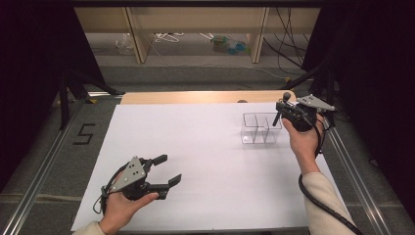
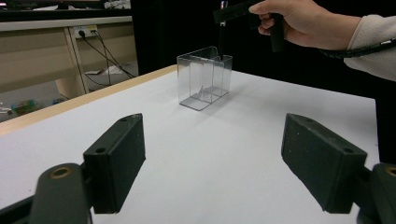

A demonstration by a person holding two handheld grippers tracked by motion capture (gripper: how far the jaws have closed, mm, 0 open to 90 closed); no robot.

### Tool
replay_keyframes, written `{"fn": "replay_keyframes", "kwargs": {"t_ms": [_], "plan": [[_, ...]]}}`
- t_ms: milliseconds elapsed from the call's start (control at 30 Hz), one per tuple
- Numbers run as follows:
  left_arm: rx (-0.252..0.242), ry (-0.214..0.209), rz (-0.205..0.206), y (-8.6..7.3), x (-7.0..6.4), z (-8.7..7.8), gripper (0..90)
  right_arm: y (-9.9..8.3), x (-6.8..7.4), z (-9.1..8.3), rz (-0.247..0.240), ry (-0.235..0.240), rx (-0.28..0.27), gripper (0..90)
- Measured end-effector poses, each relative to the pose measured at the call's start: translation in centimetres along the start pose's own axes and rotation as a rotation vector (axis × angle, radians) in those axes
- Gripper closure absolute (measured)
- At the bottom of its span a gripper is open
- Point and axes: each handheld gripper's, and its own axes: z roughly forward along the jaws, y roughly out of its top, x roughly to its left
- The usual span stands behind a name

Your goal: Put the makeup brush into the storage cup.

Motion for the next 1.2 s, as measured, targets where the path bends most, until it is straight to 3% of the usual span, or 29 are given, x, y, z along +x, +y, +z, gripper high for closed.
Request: {"fn": "replay_keyframes", "kwargs": {"t_ms": [167, 433, 467, 533, 667, 833, 1200], "plan": [[0.001, 0.0, -0.001, 0.0, 0.0, 0.0, 21.4, -0.2, 0.0, 0.3, -0.009, -0.004, -0.01, 77.4], [0.001, -0.001, 0.0, 0.0, 0.0, 0.0, 21.4, -0.4, 0.0, 0.4, -0.019, -0.001, 0.018, 77.3], [0.001, -0.001, 0.001, 0.0, 0.0, 0.0, 21.4, -0.5, 0.0, 0.5, -0.017, 0.004, -0.004, 77.3], [0.0, 0.0, 0.001, 0.0, 0.0, 0.0, 21.4, -0.5, 0.1, 0.5, -0.015, 0.0, 0.022, 77.3], [0.001, 0.0, 0.002, 0.0, 0.0, 0.0, 21.4, -0.7, 0.0, 0.8, -0.026, 0.0, 0.009, 77.3], [0.002, 0.0, 0.002, 0.0, 0.0, 0.0, 21.4, -0.8, 0.1, 0.8, -0.019, 0.002, 0.042, 77.3], [0.0, 0.0, 0.001, 0.0, 0.0, 0.0, 21.4, -1.3, 0.0, 1.2, -0.025, 0.009, 0.047, 77.3]]}}
